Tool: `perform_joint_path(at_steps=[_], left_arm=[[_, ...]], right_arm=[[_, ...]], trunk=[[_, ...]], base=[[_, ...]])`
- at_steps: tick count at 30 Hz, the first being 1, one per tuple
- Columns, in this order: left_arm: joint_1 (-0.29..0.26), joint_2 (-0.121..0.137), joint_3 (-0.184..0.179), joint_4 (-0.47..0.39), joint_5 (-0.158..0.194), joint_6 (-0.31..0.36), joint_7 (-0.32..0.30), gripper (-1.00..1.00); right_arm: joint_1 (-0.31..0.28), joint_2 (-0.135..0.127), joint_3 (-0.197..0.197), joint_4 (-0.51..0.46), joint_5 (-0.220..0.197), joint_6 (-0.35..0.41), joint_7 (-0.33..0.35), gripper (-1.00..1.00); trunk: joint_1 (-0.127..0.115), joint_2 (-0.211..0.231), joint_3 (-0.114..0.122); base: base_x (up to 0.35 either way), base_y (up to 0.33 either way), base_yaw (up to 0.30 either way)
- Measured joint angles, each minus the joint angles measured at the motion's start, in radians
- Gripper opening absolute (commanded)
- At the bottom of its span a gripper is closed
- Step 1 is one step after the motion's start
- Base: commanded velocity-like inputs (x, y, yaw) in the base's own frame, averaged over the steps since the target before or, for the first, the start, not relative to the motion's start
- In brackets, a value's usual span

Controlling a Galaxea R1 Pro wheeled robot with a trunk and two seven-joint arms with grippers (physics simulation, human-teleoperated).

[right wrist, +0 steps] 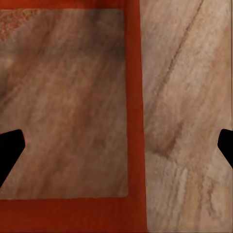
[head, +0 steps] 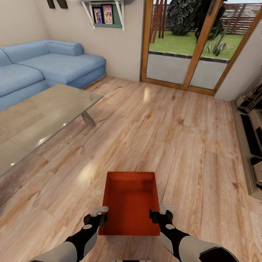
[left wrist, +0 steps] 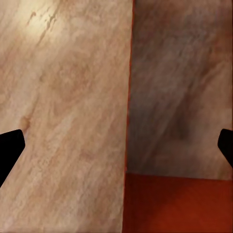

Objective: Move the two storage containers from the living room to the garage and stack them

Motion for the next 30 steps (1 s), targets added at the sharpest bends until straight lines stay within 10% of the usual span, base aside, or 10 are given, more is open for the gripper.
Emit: perform_joint_path(at_steps=[30], left_arm=[[0.0, 0.0, 0.003, 0.001, 0.008, 0.001, 0.01, 1.0]], right_arm=[[0.0, -0.001, -0.001, 0.0, 0.001, 0.0, 0.004, 1.0]], trunk=[[0.0, 0.0, 0.0]], base=[[0.0, 0.0, -0.029]])
